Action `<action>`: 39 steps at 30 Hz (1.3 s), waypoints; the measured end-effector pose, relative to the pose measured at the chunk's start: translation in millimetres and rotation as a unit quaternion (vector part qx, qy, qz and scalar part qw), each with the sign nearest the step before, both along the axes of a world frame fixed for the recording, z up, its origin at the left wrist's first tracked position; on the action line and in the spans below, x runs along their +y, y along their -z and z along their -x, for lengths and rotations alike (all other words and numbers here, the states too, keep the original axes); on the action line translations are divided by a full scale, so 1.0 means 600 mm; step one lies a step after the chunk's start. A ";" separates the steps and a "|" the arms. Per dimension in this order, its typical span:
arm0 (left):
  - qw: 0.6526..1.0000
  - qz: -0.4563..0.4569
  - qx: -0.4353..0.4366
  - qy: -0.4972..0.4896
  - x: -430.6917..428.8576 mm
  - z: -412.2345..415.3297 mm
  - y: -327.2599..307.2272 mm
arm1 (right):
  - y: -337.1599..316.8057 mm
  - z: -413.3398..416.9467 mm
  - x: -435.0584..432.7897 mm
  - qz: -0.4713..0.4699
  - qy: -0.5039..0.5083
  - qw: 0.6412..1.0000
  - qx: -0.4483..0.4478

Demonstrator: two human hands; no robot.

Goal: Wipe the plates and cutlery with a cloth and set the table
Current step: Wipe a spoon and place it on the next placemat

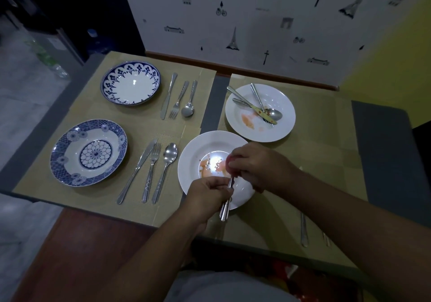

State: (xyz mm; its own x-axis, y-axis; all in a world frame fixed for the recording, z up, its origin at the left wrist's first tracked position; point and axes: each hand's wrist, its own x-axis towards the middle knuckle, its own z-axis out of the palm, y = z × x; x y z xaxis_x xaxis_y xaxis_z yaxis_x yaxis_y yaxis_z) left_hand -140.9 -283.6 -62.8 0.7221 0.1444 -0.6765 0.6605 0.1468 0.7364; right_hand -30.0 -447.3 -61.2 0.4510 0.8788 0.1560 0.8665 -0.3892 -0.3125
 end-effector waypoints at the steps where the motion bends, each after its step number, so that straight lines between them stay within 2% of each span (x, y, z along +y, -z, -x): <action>1: 1.000 -0.002 -0.005 -0.002 0.000 -0.004 -0.003 | 0.001 -0.003 0.003 -0.006 0.013 1.000 -0.005; 4: 1.000 -0.012 -0.010 -0.012 0.001 -0.010 -0.004 | 0.002 0.016 0.005 -0.016 0.025 0.999 -0.027; 8: 1.000 -0.009 -0.006 -0.017 -0.007 0.002 0.009 | -0.012 0.027 -0.006 0.010 -0.024 0.999 -0.022; 13: 0.999 -0.022 -0.017 -0.019 -0.007 -0.001 0.004 | -0.020 -0.013 -0.005 -0.019 0.024 0.999 -0.021; 19: 0.999 -0.040 -0.026 -0.027 -0.011 -0.006 0.000 | -0.015 0.017 -0.001 -0.007 -0.042 0.998 -0.039; 27: 0.996 -0.072 -0.033 -0.038 -0.019 -0.007 -0.009 | -0.037 -0.040 -0.008 -0.013 0.069 0.996 -0.048; 29: 0.996 -0.069 -0.037 -0.041 -0.021 -0.010 -0.011 | -0.034 -0.030 -0.005 -0.024 0.066 0.996 -0.053; 34: 0.995 -0.078 -0.038 -0.039 -0.010 -0.013 -0.012 | -0.021 0.013 0.004 -0.015 -0.023 0.999 -0.037; 39: 0.993 -0.098 -0.065 -0.024 -0.014 -0.004 -0.018 | -0.033 -0.030 0.009 -0.012 0.039 0.998 -0.038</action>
State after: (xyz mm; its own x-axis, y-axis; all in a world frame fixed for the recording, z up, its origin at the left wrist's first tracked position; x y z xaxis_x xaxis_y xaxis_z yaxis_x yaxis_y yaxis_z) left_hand -138.8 -292.0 -52.3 0.7909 0.3006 -0.5331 0.5534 0.0208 0.8327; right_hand -11.9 -442.2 -41.2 0.5045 0.8368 0.2129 0.8552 -0.4502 -0.2569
